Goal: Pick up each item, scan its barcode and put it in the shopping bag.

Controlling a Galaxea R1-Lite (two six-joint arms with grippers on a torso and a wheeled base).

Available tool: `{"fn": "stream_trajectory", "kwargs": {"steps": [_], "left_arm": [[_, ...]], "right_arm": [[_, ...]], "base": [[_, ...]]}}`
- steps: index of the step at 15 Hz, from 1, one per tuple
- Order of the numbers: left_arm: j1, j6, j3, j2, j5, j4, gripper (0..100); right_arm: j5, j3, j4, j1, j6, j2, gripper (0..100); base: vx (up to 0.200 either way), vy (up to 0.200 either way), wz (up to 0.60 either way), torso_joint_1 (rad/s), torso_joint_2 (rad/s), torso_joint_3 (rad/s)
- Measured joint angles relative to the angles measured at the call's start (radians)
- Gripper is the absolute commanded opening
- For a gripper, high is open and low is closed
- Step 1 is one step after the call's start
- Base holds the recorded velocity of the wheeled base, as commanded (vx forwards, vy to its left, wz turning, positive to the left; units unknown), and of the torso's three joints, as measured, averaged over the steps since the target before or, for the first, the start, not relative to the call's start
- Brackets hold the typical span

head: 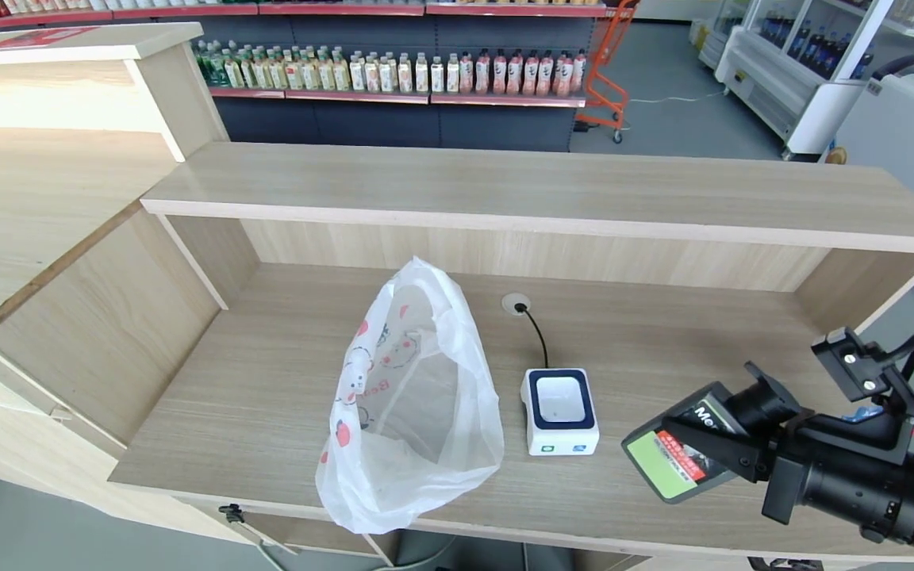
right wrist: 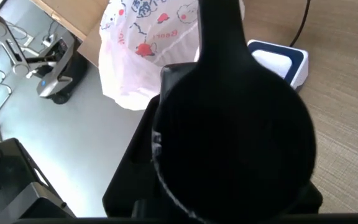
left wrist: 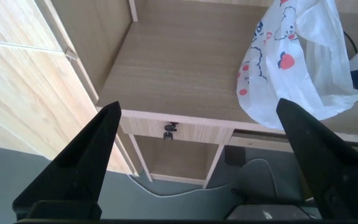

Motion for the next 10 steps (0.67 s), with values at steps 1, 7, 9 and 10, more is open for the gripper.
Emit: {"fn": "stream_trajectory", "kwargs": {"steps": [1,7,9,10], "left_arm": [[0.001,0.000,0.000,0.000,0.000,0.000,100],[0.000,0.003,0.000,0.000,0.000,0.000,100],[0.000,0.004,0.000,0.000,0.000,0.000,100],[0.000,0.002,0.000,0.000,0.000,0.000,100]], "right_arm": [[0.001,-0.002,-0.002,0.000,0.000,-0.003,0],[0.000,-0.021,-0.001,0.000,0.002,-0.011,0],[0.000,-0.032,-0.001,0.000,0.001,-0.003,0],[0.000,-0.043,-0.002,0.000,0.000,0.006,0]], "base": [[0.000,0.200,0.00,-0.007,0.00,0.007],[0.000,0.200,0.00,0.007,0.01,0.001],[0.000,0.200,0.00,0.002,0.00,0.009],[0.000,0.000,0.00,0.000,0.00,0.000]]}}
